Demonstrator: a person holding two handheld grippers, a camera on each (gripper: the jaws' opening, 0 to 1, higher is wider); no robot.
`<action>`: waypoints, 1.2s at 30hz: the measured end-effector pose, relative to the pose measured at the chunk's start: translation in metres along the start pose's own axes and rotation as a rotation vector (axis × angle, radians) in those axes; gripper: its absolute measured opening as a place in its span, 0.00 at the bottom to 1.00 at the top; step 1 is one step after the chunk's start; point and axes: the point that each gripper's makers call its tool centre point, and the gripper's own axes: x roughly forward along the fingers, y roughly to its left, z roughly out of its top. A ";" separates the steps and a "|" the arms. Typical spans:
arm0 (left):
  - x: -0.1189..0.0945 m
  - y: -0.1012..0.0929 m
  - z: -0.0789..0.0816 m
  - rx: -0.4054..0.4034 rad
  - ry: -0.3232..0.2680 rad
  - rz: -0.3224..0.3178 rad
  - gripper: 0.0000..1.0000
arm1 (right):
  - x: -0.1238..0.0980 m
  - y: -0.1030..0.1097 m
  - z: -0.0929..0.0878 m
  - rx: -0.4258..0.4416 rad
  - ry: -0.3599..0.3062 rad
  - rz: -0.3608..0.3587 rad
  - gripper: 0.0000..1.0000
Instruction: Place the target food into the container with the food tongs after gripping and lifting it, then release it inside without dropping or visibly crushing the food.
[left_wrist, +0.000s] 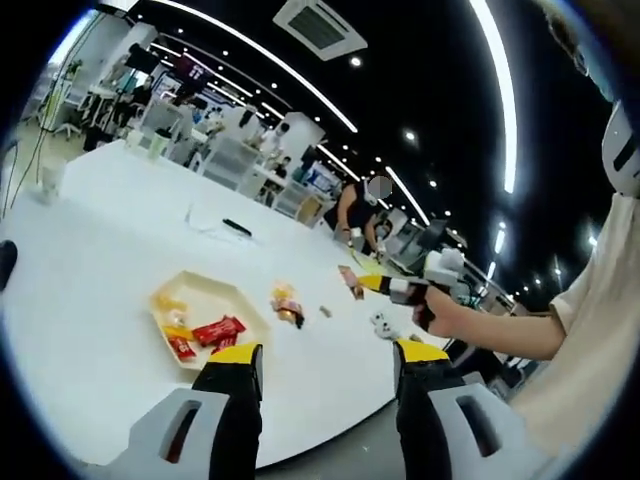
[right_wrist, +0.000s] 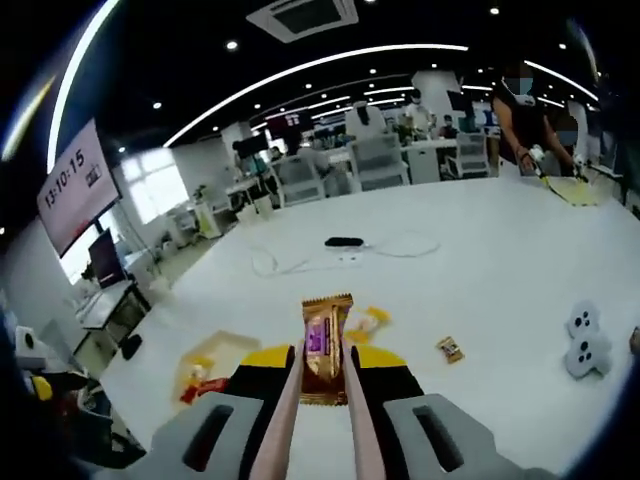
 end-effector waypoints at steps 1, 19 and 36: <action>-0.001 0.002 0.000 -0.006 -0.003 0.011 0.53 | 0.001 0.002 0.000 -0.007 0.002 0.003 0.21; -0.020 0.007 -0.003 -0.028 -0.032 0.044 0.53 | 0.023 0.076 -0.007 -0.087 0.047 0.149 0.21; -0.030 0.016 -0.003 -0.049 -0.061 0.071 0.53 | 0.039 0.122 -0.016 -0.110 0.085 0.238 0.21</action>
